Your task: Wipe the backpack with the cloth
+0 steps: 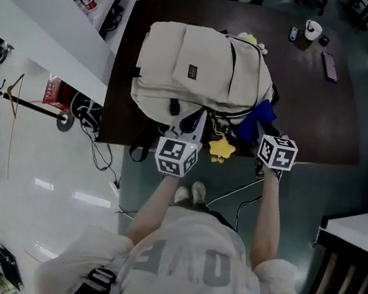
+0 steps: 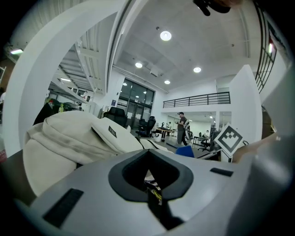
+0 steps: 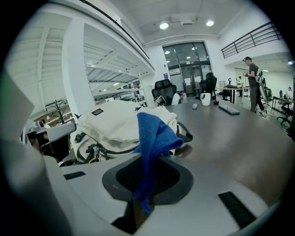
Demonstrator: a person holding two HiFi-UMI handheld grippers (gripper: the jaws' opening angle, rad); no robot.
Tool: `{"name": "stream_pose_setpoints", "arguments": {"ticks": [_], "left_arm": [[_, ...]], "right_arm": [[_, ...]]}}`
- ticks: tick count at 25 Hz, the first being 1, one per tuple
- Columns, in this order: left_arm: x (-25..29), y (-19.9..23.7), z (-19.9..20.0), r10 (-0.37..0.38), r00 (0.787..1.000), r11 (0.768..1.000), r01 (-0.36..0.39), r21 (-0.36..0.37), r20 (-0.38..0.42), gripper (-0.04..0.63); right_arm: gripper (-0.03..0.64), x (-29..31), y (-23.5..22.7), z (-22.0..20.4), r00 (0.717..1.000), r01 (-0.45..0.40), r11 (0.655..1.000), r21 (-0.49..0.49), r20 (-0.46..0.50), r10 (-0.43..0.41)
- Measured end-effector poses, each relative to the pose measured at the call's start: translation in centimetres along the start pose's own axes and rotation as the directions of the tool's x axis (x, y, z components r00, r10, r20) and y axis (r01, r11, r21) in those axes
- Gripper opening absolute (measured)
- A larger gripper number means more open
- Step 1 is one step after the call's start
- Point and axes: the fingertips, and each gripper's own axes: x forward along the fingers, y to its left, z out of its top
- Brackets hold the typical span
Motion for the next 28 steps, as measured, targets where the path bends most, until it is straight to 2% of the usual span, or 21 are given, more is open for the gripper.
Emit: {"name": "stream_pose_setpoints", "arguments": {"ticks": [6,15,21,26,28], "left_arm": [[2.0,-1.2,0.5,-0.007,1.000,1.000,0.008,-0.023,0.028,0.003],[6.0,-3.6,2.2,-0.074,0.996,0.997,0.075,-0.030,0.053,0.003],[11.1,-4.1,3.3,-0.075,0.997,0.996,0.077,-0.038,0.032,0.003],[16.0,-4.2,4.7,-0.074,0.997,0.996,0.075,-0.038,0.037,0.003],[17.7,-4.1,5.0,-0.073,0.997,0.997,0.074,-0.026,0.038,0.003]], "right_arm": [[0.043,-1.7,-2.4,0.8,0.999,0.034,0.999,-0.007,0.028,-0.034],[0.043,-2.6,-6.0,8.1,0.979,0.082,0.994,-0.072,0.190,-0.067],[0.043,1.4,-8.5,13.4,0.976,0.079,0.981,-0.178,0.215,-0.040],[0.043,7.3,-10.1,17.2,0.984,0.030,0.966,-0.257,0.179,0.017],[0.043,10.7,-11.0,18.3,0.990,0.007,0.955,-0.297,0.137,0.036]]}}
